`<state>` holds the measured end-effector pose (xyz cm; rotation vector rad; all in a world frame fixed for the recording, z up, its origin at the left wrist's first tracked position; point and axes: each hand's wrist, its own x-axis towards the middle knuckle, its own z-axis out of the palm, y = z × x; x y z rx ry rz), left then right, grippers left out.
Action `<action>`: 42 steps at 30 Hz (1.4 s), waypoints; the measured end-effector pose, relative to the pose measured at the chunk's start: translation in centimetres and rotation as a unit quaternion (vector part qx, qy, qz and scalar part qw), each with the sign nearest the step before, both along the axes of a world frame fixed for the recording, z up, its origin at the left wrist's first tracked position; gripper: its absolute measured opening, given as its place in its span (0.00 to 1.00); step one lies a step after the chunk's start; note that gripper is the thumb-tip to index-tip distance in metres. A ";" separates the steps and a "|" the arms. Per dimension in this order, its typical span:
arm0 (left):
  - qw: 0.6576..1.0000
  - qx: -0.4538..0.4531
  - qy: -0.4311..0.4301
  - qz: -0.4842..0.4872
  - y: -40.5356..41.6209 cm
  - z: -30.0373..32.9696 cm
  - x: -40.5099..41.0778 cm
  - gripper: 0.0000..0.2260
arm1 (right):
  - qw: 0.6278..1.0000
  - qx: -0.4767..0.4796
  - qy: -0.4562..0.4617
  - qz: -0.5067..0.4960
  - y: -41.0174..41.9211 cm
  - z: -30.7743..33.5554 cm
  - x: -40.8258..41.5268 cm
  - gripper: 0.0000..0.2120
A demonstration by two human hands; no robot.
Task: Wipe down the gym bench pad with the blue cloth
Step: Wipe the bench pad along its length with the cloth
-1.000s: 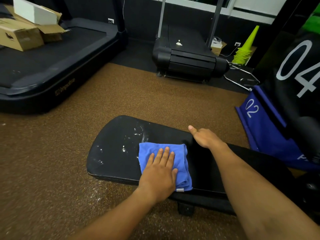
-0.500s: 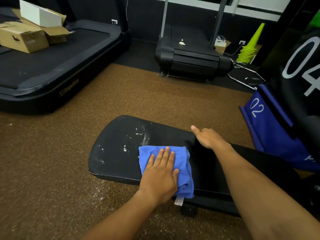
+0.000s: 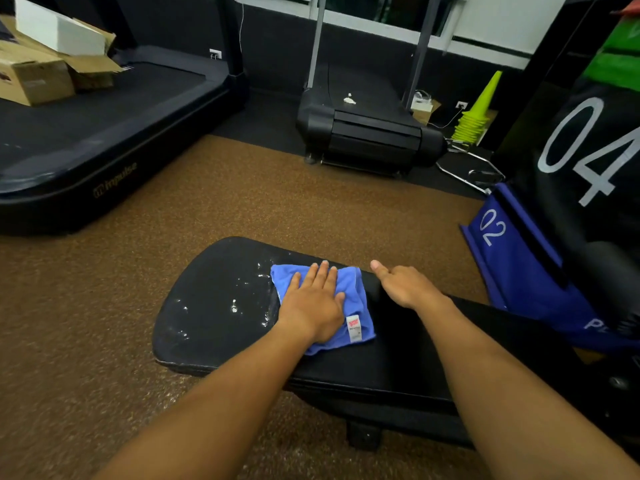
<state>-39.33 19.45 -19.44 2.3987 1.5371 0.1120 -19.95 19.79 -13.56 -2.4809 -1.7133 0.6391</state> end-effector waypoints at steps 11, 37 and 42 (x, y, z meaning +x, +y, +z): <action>0.999 0.033 -0.015 0.024 8.2 0.6 1.2 0.24 | 1.000 -0.011 0.002 0.009 0.4 0.0 0.7 0.37; 0.998 -0.003 -0.043 -0.055 8.7 0.5 -5.5 0.23 | 0.999 0.006 -0.005 0.043 0.8 1.9 -4.0 0.37; 0.999 -0.012 -0.026 -0.018 8.3 1.1 -10.1 0.25 | 0.998 0.013 0.013 0.057 0.3 2.1 -5.5 0.36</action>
